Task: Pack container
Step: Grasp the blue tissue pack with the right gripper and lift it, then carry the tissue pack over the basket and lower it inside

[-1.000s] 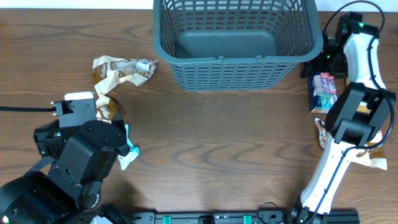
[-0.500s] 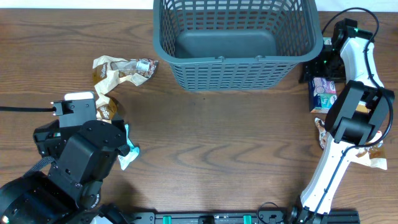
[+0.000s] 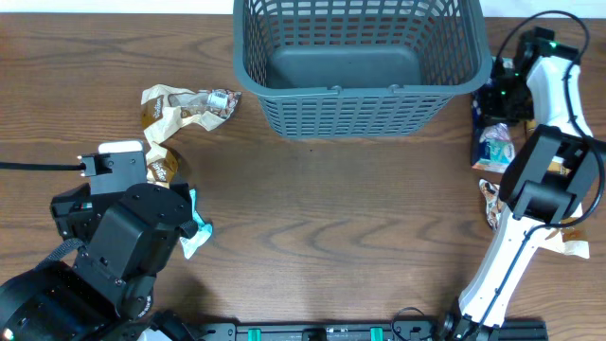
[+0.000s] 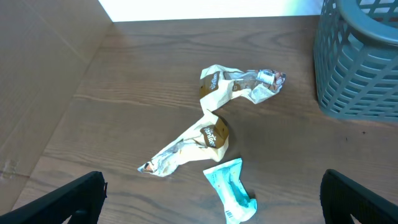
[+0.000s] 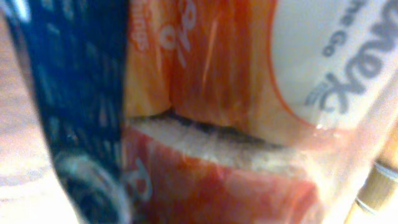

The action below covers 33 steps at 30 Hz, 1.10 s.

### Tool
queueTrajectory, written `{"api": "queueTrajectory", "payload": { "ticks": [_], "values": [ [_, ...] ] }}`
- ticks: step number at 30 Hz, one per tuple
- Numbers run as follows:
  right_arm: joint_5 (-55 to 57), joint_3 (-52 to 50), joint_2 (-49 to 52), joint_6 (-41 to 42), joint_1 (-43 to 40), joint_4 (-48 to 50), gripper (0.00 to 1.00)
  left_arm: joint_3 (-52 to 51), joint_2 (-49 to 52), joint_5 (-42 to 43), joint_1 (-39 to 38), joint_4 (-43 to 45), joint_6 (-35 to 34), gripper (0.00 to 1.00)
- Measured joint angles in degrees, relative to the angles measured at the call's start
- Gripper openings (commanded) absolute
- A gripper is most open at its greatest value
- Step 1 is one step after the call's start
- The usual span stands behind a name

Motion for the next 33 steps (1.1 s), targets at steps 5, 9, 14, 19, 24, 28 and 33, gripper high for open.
{"api": "queueTrajectory", "payload": {
  "ticks": [5, 9, 14, 19, 24, 28, 33],
  "values": [
    [0.1, 8.2, 2.2, 2.1, -4.7, -5.9, 0.01, 0.0, 0.0, 0.0, 0.0, 0.0, 0.0, 0.99],
    [-0.3, 21.3, 2.5, 3.2, -8.3, -11.9, 0.01, 0.0, 0.0, 0.0, 0.0, -0.1, 0.0, 0.99],
    [-4.4, 39.9, 2.4, 3.8, -10.8, -18.3, 0.02, 0.0, 0.0, -0.2, 0.0, 0.0, 0.0, 0.99],
    [-12.3, 54.7, 2.1, 4.2, -10.1, -22.6, 0.01, 0.0, 0.0, -0.2, 0.0, 0.0, 0.0, 0.99],
    [-22.1, 57.0, -3.0, 4.2, -7.6, -22.4, 0.01, 0.0, 0.0, -0.2, 0.0, 0.0, 0.0, 0.99],
    [-26.3, 57.0, -8.7, 4.6, -4.1, -19.5, 0.01, 0.0, 0.0, -0.2, 0.0, 0.0, 0.0, 0.99],
    [-28.7, 57.4, -16.4, 7.0, 1.5, -14.1, 0.02, 0.0, 0.0, -0.2, 0.0, 0.0, 0.0, 0.98]
  ]
}}
